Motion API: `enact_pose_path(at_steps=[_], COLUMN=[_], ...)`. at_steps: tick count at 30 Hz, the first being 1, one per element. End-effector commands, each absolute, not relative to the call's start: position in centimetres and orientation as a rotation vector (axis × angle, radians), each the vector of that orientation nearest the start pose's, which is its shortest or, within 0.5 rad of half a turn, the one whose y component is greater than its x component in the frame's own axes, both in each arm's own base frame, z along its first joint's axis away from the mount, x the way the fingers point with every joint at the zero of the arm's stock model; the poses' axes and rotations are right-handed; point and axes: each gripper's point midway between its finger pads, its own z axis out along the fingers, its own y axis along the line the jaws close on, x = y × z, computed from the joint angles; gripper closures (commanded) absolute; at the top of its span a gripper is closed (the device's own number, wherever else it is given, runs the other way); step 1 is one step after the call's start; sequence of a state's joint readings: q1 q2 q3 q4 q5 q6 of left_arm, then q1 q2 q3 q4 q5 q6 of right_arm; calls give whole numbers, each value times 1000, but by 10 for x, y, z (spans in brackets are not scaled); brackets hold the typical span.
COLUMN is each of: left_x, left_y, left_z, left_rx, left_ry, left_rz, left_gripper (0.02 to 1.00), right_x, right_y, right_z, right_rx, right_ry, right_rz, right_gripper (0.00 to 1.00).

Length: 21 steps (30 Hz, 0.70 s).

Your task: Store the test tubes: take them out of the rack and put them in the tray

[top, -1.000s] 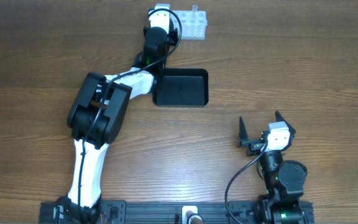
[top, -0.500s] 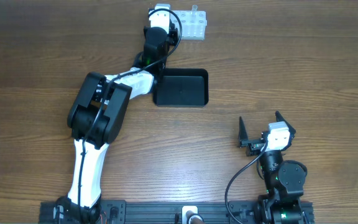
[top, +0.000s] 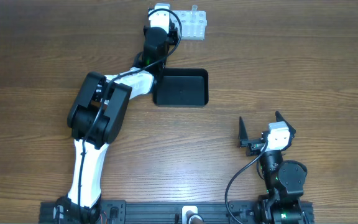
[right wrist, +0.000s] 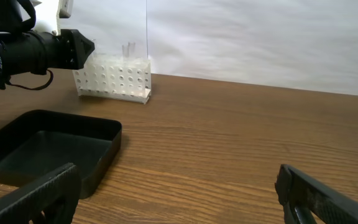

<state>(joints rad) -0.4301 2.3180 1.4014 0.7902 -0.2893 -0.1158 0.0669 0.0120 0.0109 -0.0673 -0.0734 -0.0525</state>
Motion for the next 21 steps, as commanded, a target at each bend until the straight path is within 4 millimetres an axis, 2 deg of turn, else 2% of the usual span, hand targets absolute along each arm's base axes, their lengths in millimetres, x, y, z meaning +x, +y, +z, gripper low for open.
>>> enact_pose_path(at_steps=[1, 7, 21], left_x=[600, 599, 598], left_y=[-221, -222, -219], left_z=[121, 129, 166], left_rx=[46, 45, 41], left_ry=[1679, 1667, 1610], left_rz=[-154, -160, -148], left_gripper=[978, 978, 978], right_x=[244, 244, 244], right_y=[30, 30, 30], right_z=[158, 158, 158], right_rx=[-156, -157, -157], right_ry=[1632, 1632, 1632], right_rz=[80, 80, 80], right_gripper=[7, 9, 7])
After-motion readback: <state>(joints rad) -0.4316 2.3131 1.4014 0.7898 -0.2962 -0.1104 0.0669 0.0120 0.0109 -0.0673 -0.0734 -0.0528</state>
